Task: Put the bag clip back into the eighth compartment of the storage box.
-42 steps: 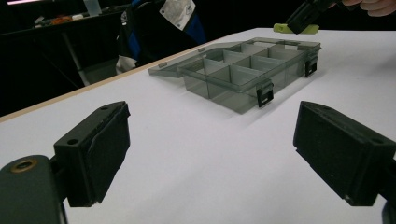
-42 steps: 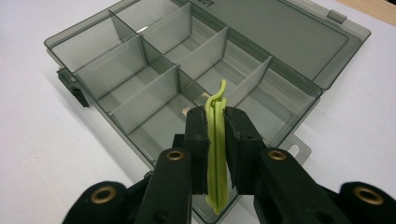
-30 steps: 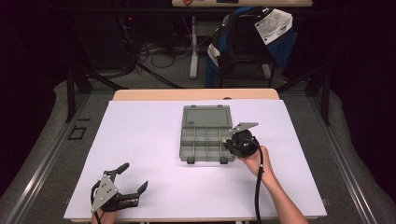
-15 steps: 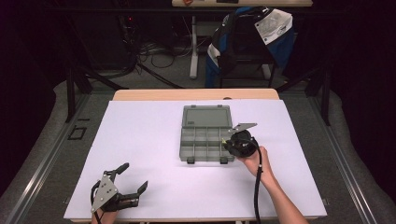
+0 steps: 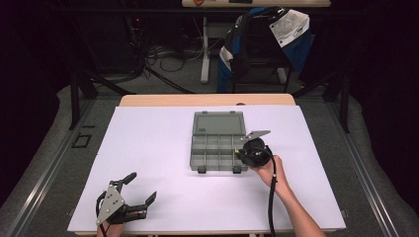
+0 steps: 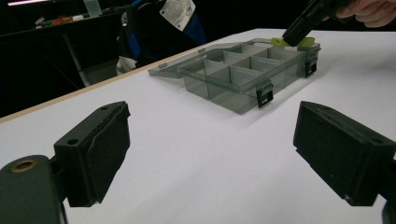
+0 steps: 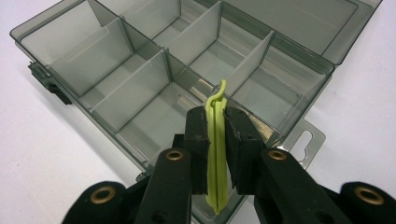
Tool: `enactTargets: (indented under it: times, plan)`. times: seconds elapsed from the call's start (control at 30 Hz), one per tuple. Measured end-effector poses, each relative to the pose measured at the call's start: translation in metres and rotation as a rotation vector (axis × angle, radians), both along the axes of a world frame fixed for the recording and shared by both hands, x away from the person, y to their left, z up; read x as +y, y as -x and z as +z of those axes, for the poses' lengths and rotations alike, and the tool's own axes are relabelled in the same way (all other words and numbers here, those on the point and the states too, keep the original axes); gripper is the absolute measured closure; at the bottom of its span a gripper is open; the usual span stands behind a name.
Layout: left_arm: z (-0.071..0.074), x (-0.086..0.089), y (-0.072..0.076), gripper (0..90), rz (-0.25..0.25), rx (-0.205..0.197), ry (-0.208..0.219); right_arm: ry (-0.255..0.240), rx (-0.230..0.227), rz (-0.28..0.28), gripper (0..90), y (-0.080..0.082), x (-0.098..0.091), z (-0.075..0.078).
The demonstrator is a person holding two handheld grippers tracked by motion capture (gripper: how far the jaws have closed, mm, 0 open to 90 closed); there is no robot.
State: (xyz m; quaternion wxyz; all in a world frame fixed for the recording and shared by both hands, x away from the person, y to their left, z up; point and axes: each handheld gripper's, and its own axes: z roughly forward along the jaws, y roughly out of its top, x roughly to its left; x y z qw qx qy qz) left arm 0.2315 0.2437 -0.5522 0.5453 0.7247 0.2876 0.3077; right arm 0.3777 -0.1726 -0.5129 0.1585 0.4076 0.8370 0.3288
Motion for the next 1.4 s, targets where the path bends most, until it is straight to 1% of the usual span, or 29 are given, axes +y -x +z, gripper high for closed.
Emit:
enactTargets:
  times: [0.2,0.27,0.53,0.57,0.63,0.67,0.77,0.87,1.07,1.1,1.13,1.2,1.23,1.27,1.3,1.33,1.37,1.4]
  plan:
    - [0.0000,-0.0001,0.0001,10.8,-0.001,0.000,-0.001,-0.007,-0.005,0.000,80.1,-0.0003,0.0002,-0.0014]
    - [0.0000,-0.0001,0.0001,10.8,0.000,0.000,0.000,0.007,0.006,0.001,80.1,-0.0001,0.0001,-0.0007]
    - [0.0001,0.0001,0.0002,10.8,-0.003,0.000,0.001,0.011,0.013,0.004,80.1,-0.0001,0.0007,-0.0020]
    - [0.0001,0.0000,0.0003,10.8,-0.001,-0.001,0.001,-0.004,-0.002,0.002,80.1,-0.0004,0.0010,-0.0033]
    - [0.0001,0.0001,0.0003,10.8,-0.003,0.000,0.001,0.009,0.012,0.004,80.1,-0.0002,0.0006,-0.0022]
    - [0.0001,0.0002,0.0002,10.8,-0.002,-0.001,0.001,0.007,0.006,0.002,80.1,-0.0005,0.0008,-0.0030]
    - [0.0001,0.0001,0.0002,10.8,-0.003,0.000,-0.001,0.025,0.019,0.001,80.1,-0.0004,0.0004,-0.0021]
    - [0.0001,0.0001,0.0002,10.8,-0.003,-0.001,-0.001,0.019,0.015,0.002,80.1,-0.0005,0.0008,-0.0028]
    - [0.0001,0.0001,0.0003,10.8,-0.001,-0.001,0.000,0.027,0.022,-0.001,80.0,-0.0003,0.0019,-0.0035]
    - [0.0002,0.0002,0.0002,10.8,-0.003,-0.002,0.000,0.020,0.012,0.000,79.9,-0.0005,0.0021,-0.0045]
    - [0.0001,0.0001,0.0003,10.8,-0.002,-0.001,0.001,0.029,0.020,0.001,79.9,-0.0003,0.0020,-0.0037]
    - [0.0001,0.0001,0.0003,10.8,-0.002,-0.001,0.002,0.028,0.020,0.001,79.8,-0.0002,0.0021,-0.0036]
    - [0.0001,0.0001,0.0004,10.8,-0.002,-0.001,0.001,0.033,0.012,0.007,77.7,0.0002,0.0016,-0.0030]
    - [0.0001,0.0001,0.0004,10.8,-0.002,-0.001,0.001,0.018,0.002,0.009,76.1,0.0001,0.0017,-0.0035]
    - [0.0002,0.0003,0.0004,10.8,-0.003,-0.002,0.000,0.018,0.002,0.009,76.1,0.0001,0.0017,-0.0035]
    - [0.0002,0.0003,0.0004,10.8,-0.002,-0.002,0.000,0.014,-0.004,0.008,74.2,0.0004,0.0018,-0.0034]
    - [0.0002,0.0004,0.0004,10.8,-0.003,-0.002,0.001,0.029,0.008,0.013,72.5,0.0011,0.0013,-0.0016]
    - [0.0002,0.0004,0.0004,10.8,-0.003,-0.002,0.001,0.029,0.008,0.013,72.5,0.0011,0.0013,-0.0016]
